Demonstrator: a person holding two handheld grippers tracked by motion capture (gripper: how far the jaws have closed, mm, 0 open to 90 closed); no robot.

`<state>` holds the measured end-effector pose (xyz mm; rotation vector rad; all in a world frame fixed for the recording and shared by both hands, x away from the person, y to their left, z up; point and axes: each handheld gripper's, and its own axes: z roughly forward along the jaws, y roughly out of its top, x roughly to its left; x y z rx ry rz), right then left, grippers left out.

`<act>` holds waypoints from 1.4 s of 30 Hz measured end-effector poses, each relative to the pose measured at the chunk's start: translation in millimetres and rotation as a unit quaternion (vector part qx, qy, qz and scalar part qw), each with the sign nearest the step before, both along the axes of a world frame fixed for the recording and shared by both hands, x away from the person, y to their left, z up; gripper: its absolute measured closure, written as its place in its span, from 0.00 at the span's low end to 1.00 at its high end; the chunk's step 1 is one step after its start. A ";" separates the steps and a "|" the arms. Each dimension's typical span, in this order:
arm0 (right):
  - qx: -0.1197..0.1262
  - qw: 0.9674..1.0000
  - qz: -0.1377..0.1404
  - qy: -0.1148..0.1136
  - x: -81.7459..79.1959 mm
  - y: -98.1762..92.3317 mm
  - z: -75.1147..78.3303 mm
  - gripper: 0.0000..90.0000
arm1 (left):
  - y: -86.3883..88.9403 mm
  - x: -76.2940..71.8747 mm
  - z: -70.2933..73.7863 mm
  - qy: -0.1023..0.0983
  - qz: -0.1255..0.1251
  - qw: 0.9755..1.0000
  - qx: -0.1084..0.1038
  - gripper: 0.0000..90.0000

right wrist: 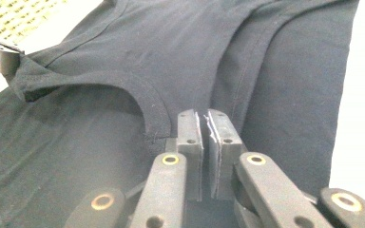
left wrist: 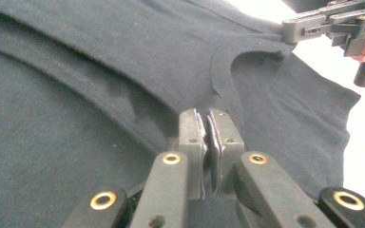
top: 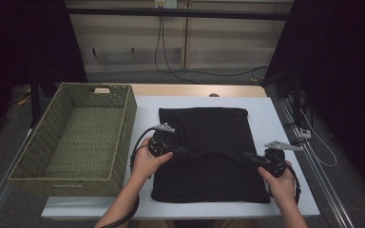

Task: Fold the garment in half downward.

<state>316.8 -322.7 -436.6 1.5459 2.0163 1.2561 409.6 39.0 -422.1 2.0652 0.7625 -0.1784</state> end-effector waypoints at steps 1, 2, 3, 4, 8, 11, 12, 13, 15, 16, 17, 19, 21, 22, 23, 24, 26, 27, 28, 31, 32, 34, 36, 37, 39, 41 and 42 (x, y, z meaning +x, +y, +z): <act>0.000 1.000 0.001 -0.002 -0.2 0.1 0.5 0.94 | 0.1 -0.3 0.7 0.000 0.001 1.000 -0.001 0.95; 0.001 1.000 0.002 -0.004 -0.5 0.3 1.0 0.95 | 0.7 -0.3 1.7 0.000 0.000 1.000 -0.003 0.95; 0.002 1.000 0.002 -0.004 -0.9 0.5 1.4 0.95 | 1.0 -0.3 2.2 0.000 0.000 1.000 -0.003 0.95; 0.002 1.000 0.002 -0.004 -1.2 0.6 1.7 0.95 | 1.6 -0.3 2.8 0.000 0.000 1.000 -0.003 0.95; 0.010 1.000 0.000 -0.009 -3.1 -1.8 5.1 0.94 | 4.4 -0.2 6.0 0.002 -0.001 1.000 -0.009 0.95; 0.016 1.000 0.002 -0.012 -5.4 -3.4 8.1 0.95 | 5.7 -0.8 8.7 0.001 -0.002 1.000 -0.014 0.95; 0.014 1.000 0.003 -0.013 -6.1 -3.6 8.7 0.95 | 5.9 -1.1 9.0 0.002 -0.004 1.000 -0.013 0.95; 0.013 1.000 0.003 -0.014 -6.7 -3.7 8.9 0.95 | 5.8 -1.5 9.1 0.003 -0.005 1.000 -0.013 0.95; 0.018 1.000 0.004 -0.014 -7.5 -3.9 8.8 0.95 | 5.4 -2.5 9.1 0.006 -0.010 1.000 -0.012 0.95; 0.018 1.000 0.004 -0.013 -7.6 -4.2 8.8 0.95 | 4.2 -3.8 8.9 0.005 -0.009 1.000 -0.010 0.95; 0.018 1.000 0.005 -0.013 -7.8 -4.5 9.0 0.95 | 3.8 -4.4 8.8 0.003 -0.014 1.000 -0.007 0.95; 0.018 1.000 0.006 -0.013 -9.5 -4.7 9.6 0.95 | 2.8 -5.8 9.1 0.003 -0.016 1.000 -0.006 0.95; 0.017 1.000 0.007 -0.014 -12.0 -5.2 10.0 0.95 | 2.6 -7.0 10.3 0.003 -0.020 1.000 -0.003 0.95; 0.017 1.000 0.006 -0.015 -13.1 -5.4 10.3 0.95 | 2.7 -7.8 11.0 0.002 -0.020 1.000 -0.002 0.95; 0.019 1.000 0.007 -0.015 -14.0 -5.6 10.2 0.95 | 2.9 -8.5 11.5 0.002 -0.020 1.000 -0.002 0.95; 0.019 1.000 0.008 -0.014 -14.8 -5.6 10.1 0.95 | 3.3 -9.0 12.1 0.002 -0.021 1.000 -0.001 0.95; 0.018 1.000 0.008 -0.014 -16.2 -4.7 9.6 0.95 | 3.8 -10.5 13.0 0.000 -0.022 1.000 0.000 0.96; 0.018 1.000 0.010 -0.013 -16.8 -4.3 9.5 0.95 | 4.3 -11.0 13.5 0.001 -0.024 1.000 0.001 0.96; 0.016 1.000 0.012 -0.013 -17.3 -3.8 9.3 0.95 | 4.3 -11.7 13.8 0.001 -0.026 1.000 0.001 0.96; 0.013 1.000 0.012 -0.014 -18.6 -2.9 9.6 0.95 | 4.0 -13.6 14.1 -0.001 -0.031 1.000 0.004 0.96; 0.013 1.000 0.012 -0.013 -18.8 -3.2 9.8 0.95 | 3.9 -14.1 14.2 0.000 -0.032 0.999 0.005 0.96; 0.014 1.000 0.010 -0.014 -19.1 -4.3 10.6 0.95 | 3.3 -15.2 14.2 0.000 -0.032 0.999 0.004 0.96; 0.014 1.000 0.011 -0.015 -19.9 -4.6 11.1 0.95 | 3.2 -15.9 14.2 -0.001 -0.034 0.999 0.007 0.96; 0.011 1.000 0.012 -0.015 -20.9 -4.5 11.2 0.95 | 3.2 -16.2 14.3 -0.001 -0.035 0.999 0.007 0.96; 0.010 1.000 0.013 -0.015 -23.4 -4.4 11.2 0.95 | 4.1 -16.5 14.9 0.001 -0.036 0.999 0.008 0.96; 0.012 1.000 0.013 -0.016 -25.5 -5.1 11.4 0.95 | 5.4 -16.8 15.7 -0.001 -0.037 0.999 0.010 0.96; 0.013 1.000 0.014 -0.016 -26.1 -5.2 11.5 0.95 | 6.0 -17.2 16.3 -0.001 -0.039 0.999 0.011 0.96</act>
